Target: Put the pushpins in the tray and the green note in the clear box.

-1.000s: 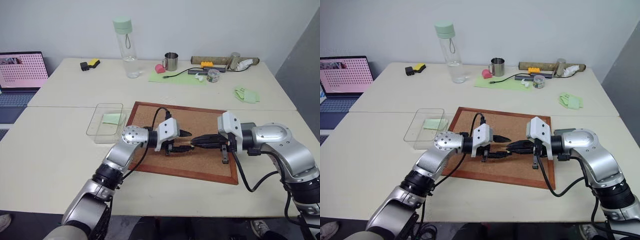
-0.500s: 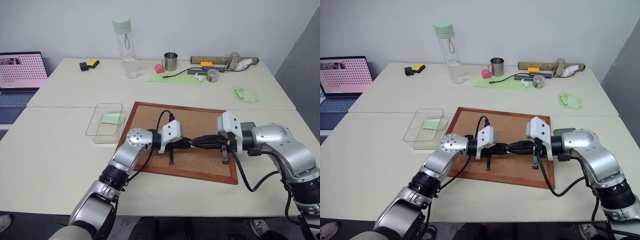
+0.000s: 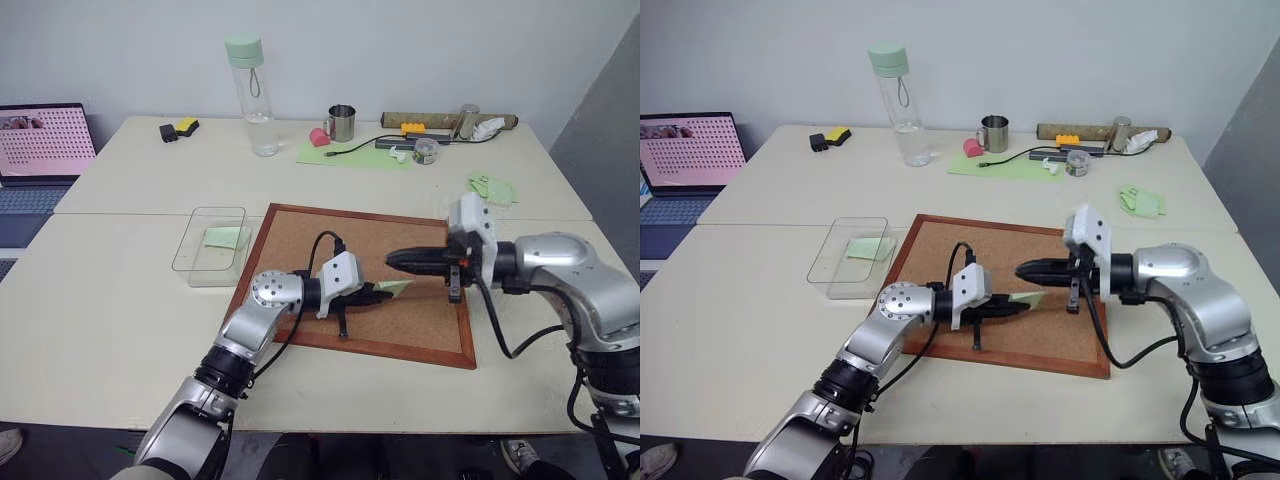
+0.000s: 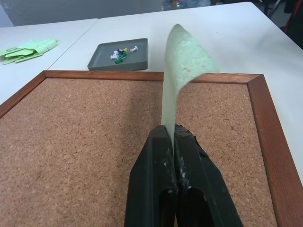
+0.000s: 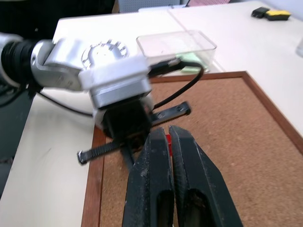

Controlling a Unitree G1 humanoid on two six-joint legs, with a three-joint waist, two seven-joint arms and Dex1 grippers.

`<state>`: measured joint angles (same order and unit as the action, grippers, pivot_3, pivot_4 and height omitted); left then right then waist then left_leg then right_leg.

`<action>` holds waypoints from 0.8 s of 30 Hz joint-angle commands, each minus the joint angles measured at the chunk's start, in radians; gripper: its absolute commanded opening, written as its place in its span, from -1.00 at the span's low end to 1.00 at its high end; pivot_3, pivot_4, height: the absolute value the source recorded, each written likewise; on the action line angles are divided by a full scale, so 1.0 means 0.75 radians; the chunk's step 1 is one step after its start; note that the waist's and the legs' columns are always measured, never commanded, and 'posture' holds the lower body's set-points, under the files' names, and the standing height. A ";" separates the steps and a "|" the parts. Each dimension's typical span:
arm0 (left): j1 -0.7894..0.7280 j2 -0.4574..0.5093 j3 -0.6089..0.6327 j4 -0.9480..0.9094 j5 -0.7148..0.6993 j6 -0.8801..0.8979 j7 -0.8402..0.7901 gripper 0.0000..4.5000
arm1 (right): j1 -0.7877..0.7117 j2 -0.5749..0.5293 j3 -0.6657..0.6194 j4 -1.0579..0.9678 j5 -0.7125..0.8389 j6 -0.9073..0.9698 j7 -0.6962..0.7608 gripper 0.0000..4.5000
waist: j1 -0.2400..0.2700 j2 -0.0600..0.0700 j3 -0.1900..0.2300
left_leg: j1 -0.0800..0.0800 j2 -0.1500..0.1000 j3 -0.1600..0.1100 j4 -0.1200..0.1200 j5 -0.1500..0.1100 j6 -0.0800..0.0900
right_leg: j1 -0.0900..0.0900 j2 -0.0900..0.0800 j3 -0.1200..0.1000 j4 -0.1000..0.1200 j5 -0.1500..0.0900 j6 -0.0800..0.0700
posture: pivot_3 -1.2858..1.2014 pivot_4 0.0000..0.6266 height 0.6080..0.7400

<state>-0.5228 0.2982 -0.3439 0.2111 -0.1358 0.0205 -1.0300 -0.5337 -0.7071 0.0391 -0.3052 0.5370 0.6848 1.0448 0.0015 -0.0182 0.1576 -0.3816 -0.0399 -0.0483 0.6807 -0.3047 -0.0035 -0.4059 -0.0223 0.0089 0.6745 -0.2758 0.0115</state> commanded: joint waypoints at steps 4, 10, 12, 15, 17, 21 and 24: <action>0.032 0.000 0.071 -0.120 -0.039 0.043 0.074 -1.00 | -0.006 -0.170 -0.177 0.088 -0.026 0.004 -0.028 -1.00 | 0.001 0.000 0.000 | 0.000 0.000 0.001 0.000 0.000 0.000 | 0.000 0.000 0.000 0.000 0.000 0.000 | 0.03 -0.52 1.00; 0.111 0.050 0.163 -0.340 -0.103 0.177 0.140 -1.00 | 0.142 -0.323 -0.189 0.357 -0.233 -0.144 -0.077 -1.00 | 0.008 -0.001 0.000 | 0.000 0.000 0.001 0.000 0.000 0.000 | 0.000 0.000 0.000 -0.001 0.000 0.000 | 0.03 -0.52 1.00; 0.137 0.070 0.182 -0.401 -0.113 0.216 0.160 -1.00 | 0.156 -0.313 -0.170 0.449 -0.299 -0.205 -0.117 -1.00 | 0.006 0.000 0.000 | 0.000 0.000 0.001 0.000 0.000 0.000 | 0.000 0.000 0.001 0.000 0.000 0.000 | 0.03 -0.52 1.00; 0.161 0.091 0.204 -0.470 -0.132 0.268 0.179 -1.00 | 0.148 -0.284 -0.136 0.591 -0.383 -0.278 -0.163 -1.00 | -0.002 0.000 0.000 | 0.002 0.000 0.004 0.000 0.000 0.000 | 0.000 0.000 0.003 0.003 0.000 0.000 | 0.03 -0.52 1.00; 0.171 0.104 0.211 -0.498 -0.133 0.284 0.188 -1.00 | 0.126 -0.262 -0.110 0.678 -0.423 -0.312 -0.181 -0.90 | -0.003 0.000 0.000 | 0.002 0.000 0.004 0.000 0.000 0.000 | 0.000 0.000 0.003 0.003 0.000 0.000 | 0.03 -0.52 1.00; 0.184 0.119 0.223 -0.531 -0.129 0.302 0.216 -1.00 | 0.084 -0.233 -0.088 0.784 -0.465 -0.338 -0.186 -0.58 | -0.002 0.000 0.000 | 0.002 0.000 0.004 0.000 0.000 0.000 | 0.000 0.000 0.003 0.003 0.000 0.000 | 0.03 -0.52 1.00; 0.197 0.123 0.232 -0.544 -0.123 0.308 0.245 -1.00 | 0.059 -0.218 -0.087 0.820 -0.475 -0.340 -0.182 -0.29 | -0.002 0.001 0.000 | 0.002 0.000 0.004 0.000 0.000 0.000 | 0.000 0.000 0.004 0.003 0.000 0.000 | 0.03 -0.52 1.00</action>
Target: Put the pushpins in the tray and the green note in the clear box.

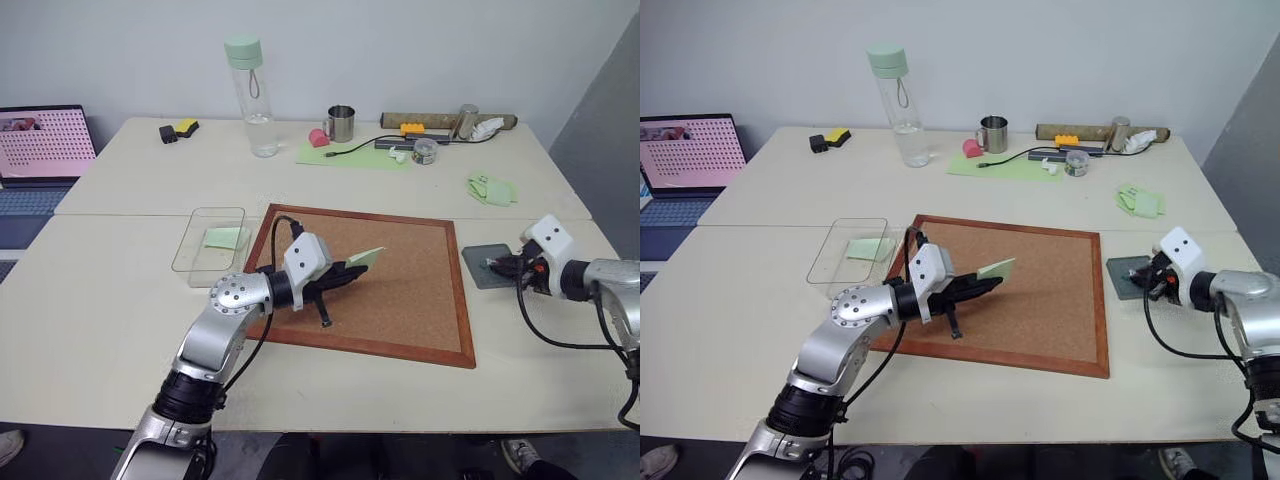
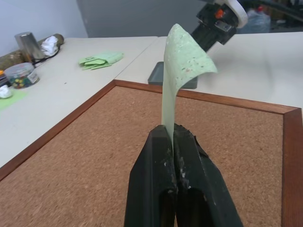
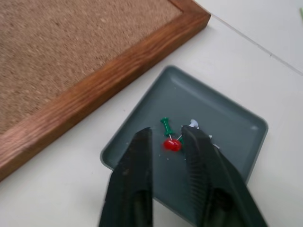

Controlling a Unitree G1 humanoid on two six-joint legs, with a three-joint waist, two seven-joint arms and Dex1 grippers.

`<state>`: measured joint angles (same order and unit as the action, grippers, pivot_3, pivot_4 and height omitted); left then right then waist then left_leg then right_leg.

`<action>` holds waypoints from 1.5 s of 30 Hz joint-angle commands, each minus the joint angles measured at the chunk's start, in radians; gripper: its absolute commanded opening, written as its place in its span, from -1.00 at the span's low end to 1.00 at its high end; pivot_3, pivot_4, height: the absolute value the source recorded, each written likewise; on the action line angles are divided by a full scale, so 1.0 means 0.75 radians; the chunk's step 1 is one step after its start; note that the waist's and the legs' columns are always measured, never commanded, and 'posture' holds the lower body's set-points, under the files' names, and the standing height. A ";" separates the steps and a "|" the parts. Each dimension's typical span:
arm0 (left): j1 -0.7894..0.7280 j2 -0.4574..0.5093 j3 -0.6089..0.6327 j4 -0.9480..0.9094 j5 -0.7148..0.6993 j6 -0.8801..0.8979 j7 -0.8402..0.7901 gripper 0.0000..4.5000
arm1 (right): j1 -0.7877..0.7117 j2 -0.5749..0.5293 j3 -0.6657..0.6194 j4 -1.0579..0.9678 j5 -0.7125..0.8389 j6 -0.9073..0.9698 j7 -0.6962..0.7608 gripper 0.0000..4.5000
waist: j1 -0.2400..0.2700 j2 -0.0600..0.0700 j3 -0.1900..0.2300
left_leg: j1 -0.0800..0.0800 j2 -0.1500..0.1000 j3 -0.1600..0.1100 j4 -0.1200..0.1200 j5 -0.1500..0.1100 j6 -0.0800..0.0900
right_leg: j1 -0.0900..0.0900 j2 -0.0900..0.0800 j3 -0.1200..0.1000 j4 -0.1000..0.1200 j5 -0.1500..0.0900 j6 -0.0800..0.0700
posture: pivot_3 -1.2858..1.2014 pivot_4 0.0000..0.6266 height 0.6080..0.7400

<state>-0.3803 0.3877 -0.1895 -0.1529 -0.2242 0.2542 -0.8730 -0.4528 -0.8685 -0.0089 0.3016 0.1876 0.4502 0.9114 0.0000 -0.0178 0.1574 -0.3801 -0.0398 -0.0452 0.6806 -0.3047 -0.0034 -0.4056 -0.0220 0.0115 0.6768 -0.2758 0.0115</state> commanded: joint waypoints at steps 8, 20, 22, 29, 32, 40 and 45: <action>0.058 0.027 0.088 -0.126 -0.037 0.029 0.108 -1.00 | -0.065 -0.046 -0.058 -0.058 -0.003 -0.113 0.070 0.46 | 0.000 0.000 0.000 | 0.000 0.000 0.000 0.000 0.000 0.000 | 0.000 0.000 0.000 0.000 0.000 0.000 | 0.03 -0.52 1.00; 0.087 0.203 0.495 -0.189 0.060 0.234 0.512 -1.00 | -0.295 -0.013 -0.114 -0.608 0.460 0.179 0.288 0.57 | 0.000 0.001 0.001 | 0.000 0.001 -0.002 0.000 0.000 0.000 | 0.000 0.001 -0.001 -0.001 0.000 0.000 | 0.03 -0.52 1.00; 0.072 0.228 0.518 -0.138 0.127 0.295 0.604 -1.00 | -0.339 0.009 -0.096 -0.617 0.476 0.200 0.286 0.57 | 0.008 0.000 0.001 | 0.000 0.001 -0.002 0.000 0.000 0.000 | 0.000 0.000 -0.001 -0.002 0.000 0.000 | 0.03 -0.52 1.00; 0.072 0.256 0.476 -0.023 0.219 0.314 0.664 -1.00 | -0.350 0.026 -0.042 -0.624 0.454 0.182 0.306 0.57 | 0.031 -0.001 0.002 | -0.003 0.000 -0.003 0.000 0.000 0.000 | -0.001 -0.001 -0.003 -0.005 0.000 0.000 | 0.03 -0.52 1.00; 0.069 0.238 0.484 0.009 0.230 0.318 0.700 -0.83 | -0.341 0.021 -0.039 -0.635 0.460 0.186 0.307 0.60 | 0.030 -0.001 0.002 | -0.002 0.000 -0.003 0.000 0.000 0.000 | -0.001 -0.001 -0.003 -0.004 0.000 0.000 | 0.03 -0.52 1.00; 0.067 0.218 0.524 -0.034 0.191 0.331 0.734 -0.18 | -0.309 -0.008 -0.057 -0.657 0.473 0.194 0.315 0.60 | 0.030 -0.001 0.001 | -0.003 0.000 -0.003 -0.001 0.000 0.000 | -0.001 -0.001 -0.003 -0.004 0.000 0.000 | 0.03 -0.52 1.00; 0.072 0.221 0.565 -0.114 0.118 0.389 0.707 0.27 | -0.300 -0.015 -0.060 -0.656 0.466 0.182 0.316 0.60 | 0.030 -0.001 0.002 | -0.003 0.000 -0.003 -0.001 0.000 0.000 | -0.001 -0.001 -0.003 -0.004 0.000 0.000 | 0.03 -0.52 1.00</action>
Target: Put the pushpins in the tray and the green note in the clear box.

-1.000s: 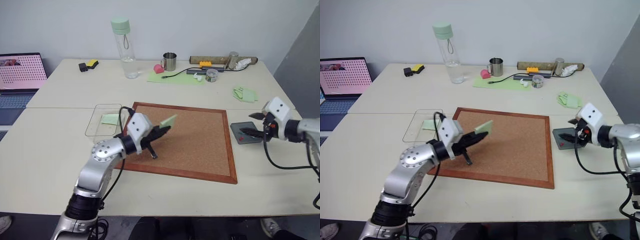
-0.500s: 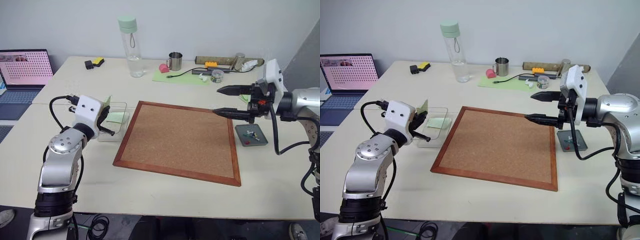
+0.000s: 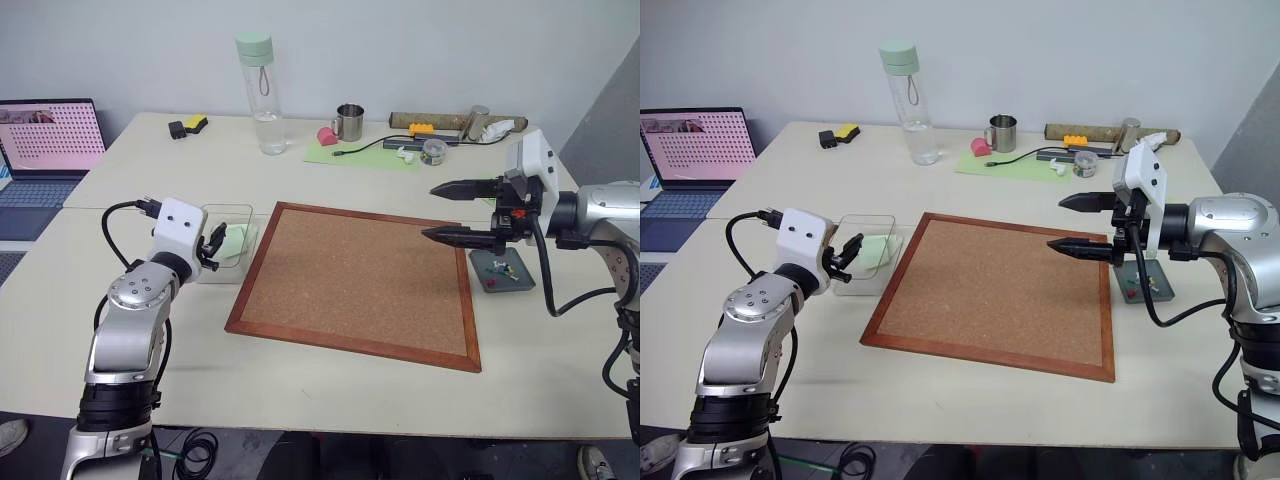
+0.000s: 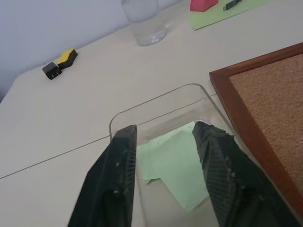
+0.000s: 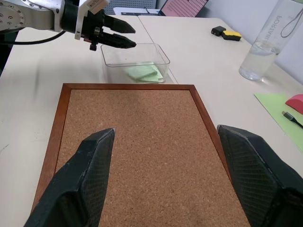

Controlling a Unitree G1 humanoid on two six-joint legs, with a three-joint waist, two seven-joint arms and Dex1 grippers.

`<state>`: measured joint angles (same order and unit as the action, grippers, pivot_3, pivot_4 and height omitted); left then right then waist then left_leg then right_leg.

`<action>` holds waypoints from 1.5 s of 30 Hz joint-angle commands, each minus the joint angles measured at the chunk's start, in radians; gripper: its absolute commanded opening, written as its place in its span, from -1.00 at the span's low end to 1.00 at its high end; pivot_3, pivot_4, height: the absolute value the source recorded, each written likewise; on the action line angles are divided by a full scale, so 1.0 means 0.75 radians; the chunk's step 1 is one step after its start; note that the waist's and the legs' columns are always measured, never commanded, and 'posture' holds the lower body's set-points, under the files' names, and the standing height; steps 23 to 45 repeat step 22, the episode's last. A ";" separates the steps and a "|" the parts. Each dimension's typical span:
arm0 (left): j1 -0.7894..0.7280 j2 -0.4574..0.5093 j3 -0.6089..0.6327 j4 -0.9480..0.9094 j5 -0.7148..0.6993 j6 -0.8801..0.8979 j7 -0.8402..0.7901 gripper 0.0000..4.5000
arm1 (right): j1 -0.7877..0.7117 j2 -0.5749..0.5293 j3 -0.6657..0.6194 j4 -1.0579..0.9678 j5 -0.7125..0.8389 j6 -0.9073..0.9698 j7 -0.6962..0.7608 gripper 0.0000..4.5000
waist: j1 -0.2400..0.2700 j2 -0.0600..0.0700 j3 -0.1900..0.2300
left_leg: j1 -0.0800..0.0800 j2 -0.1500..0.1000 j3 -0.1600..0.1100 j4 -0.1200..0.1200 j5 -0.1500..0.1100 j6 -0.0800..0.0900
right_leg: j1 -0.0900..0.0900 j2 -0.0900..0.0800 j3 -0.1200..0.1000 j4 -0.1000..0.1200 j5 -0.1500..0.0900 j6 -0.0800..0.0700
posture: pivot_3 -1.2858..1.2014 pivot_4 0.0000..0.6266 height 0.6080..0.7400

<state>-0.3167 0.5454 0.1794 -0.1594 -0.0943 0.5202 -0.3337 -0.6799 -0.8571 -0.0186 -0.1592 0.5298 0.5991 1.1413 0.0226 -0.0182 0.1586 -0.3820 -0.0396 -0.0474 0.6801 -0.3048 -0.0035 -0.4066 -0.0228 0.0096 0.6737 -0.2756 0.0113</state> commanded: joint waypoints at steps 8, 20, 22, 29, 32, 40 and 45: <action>0.276 0.424 0.178 -0.296 -0.160 -0.019 -0.481 0.50 | 0.144 -0.125 -0.125 -0.036 -0.048 -0.082 -0.010 0.60 | -0.006 0.001 0.001 | 0.000 0.000 0.001 -0.002 0.000 -0.001 | -0.001 0.000 0.001 -0.002 0.000 0.000 | 0.03 -0.52 1.00; 0.652 0.649 0.601 0.092 -0.256 -0.282 -0.931 0.50 | 0.726 -0.307 -0.487 0.092 -0.165 -0.302 0.066 0.60 | 0.001 0.004 0.003 | 0.001 0.001 0.000 -0.003 -0.001 0.001 | 0.001 -0.001 -0.002 -0.002 -0.001 -0.002 | 0.03 -0.52 1.00; 0.644 0.643 0.608 0.117 -0.267 -0.293 -0.941 0.50 | 0.771 -0.311 -0.518 0.112 -0.176 -0.325 0.069 0.60 | 0.002 0.004 0.003 | 0.001 0.001 0.000 -0.003 -0.001 0.001 | 0.001 -0.001 -0.002 -0.002 -0.001 -0.002 | 0.03 -0.52 1.00; 0.644 0.643 0.608 0.117 -0.267 -0.293 -0.941 0.50 | 0.771 -0.311 -0.518 0.112 -0.176 -0.325 0.069 0.60 | 0.002 0.004 0.003 | 0.001 0.001 0.000 -0.003 -0.001 0.001 | 0.001 -0.001 -0.002 -0.002 -0.001 -0.002 | 0.03 -0.52 1.00; 0.644 0.643 0.608 0.117 -0.267 -0.293 -0.941 0.50 | 0.771 -0.311 -0.518 0.112 -0.176 -0.325 0.069 0.60 | 0.002 0.004 0.003 | 0.001 0.001 0.000 -0.003 -0.001 0.001 | 0.001 -0.001 -0.002 -0.002 -0.001 -0.002 | 0.03 -0.52 1.00; 0.644 0.643 0.608 0.117 -0.267 -0.293 -0.941 0.50 | 0.771 -0.311 -0.518 0.112 -0.176 -0.325 0.069 0.60 | 0.002 0.004 0.003 | 0.001 0.001 0.000 -0.003 -0.001 0.001 | 0.001 -0.001 -0.002 -0.002 -0.001 -0.002 | 0.03 -0.52 1.00; 0.644 0.643 0.608 0.117 -0.267 -0.293 -0.941 0.50 | 0.771 -0.311 -0.518 0.112 -0.176 -0.325 0.069 0.60 | 0.002 0.004 0.003 | 0.001 0.001 0.000 -0.003 -0.001 0.001 | 0.001 -0.001 -0.002 -0.002 -0.001 -0.002 | 0.03 -0.52 1.00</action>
